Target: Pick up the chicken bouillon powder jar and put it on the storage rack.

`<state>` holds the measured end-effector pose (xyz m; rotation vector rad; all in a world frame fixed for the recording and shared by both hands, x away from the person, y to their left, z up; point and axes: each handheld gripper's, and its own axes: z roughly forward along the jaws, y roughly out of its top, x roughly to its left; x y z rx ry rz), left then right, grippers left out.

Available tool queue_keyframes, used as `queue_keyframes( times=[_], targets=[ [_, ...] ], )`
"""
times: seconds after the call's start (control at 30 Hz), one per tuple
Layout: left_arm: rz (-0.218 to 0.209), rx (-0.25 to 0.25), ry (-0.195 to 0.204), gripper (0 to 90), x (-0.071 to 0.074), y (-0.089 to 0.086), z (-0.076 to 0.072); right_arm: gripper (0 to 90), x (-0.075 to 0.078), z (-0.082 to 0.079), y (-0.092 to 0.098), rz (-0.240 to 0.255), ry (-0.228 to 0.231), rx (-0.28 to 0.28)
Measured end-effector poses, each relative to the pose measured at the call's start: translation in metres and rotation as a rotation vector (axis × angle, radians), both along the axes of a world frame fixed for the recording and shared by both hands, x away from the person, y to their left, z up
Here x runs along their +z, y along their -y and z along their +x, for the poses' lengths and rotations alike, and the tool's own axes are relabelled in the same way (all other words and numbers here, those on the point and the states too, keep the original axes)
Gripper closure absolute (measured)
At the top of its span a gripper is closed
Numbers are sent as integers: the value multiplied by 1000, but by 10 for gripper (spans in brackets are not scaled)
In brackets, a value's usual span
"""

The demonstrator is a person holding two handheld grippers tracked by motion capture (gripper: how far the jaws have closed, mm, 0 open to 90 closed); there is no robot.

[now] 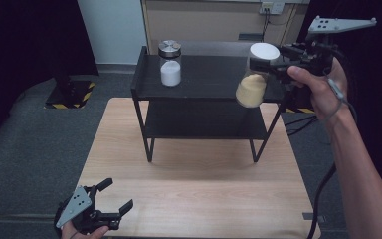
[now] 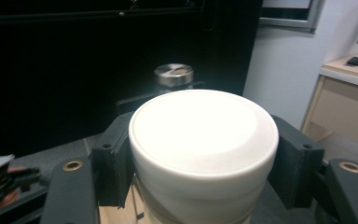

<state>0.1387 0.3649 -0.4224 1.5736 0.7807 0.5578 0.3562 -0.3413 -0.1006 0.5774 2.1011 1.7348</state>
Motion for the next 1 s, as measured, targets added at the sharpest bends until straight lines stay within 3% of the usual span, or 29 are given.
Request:
queue_keyframes(
  times=[0.4,0.73,1.0],
  targets=[
    [4,1,-4,10,0,1,0,337,16,22,-13,-43,15,-127],
    [-2,-3,-2,10,0,0,0,337,10,43,-27,-69,-2,-220],
    [0,-9,-2,10,1,0,0,337,-1,53,-30,-66,-34,-228]
  ],
)
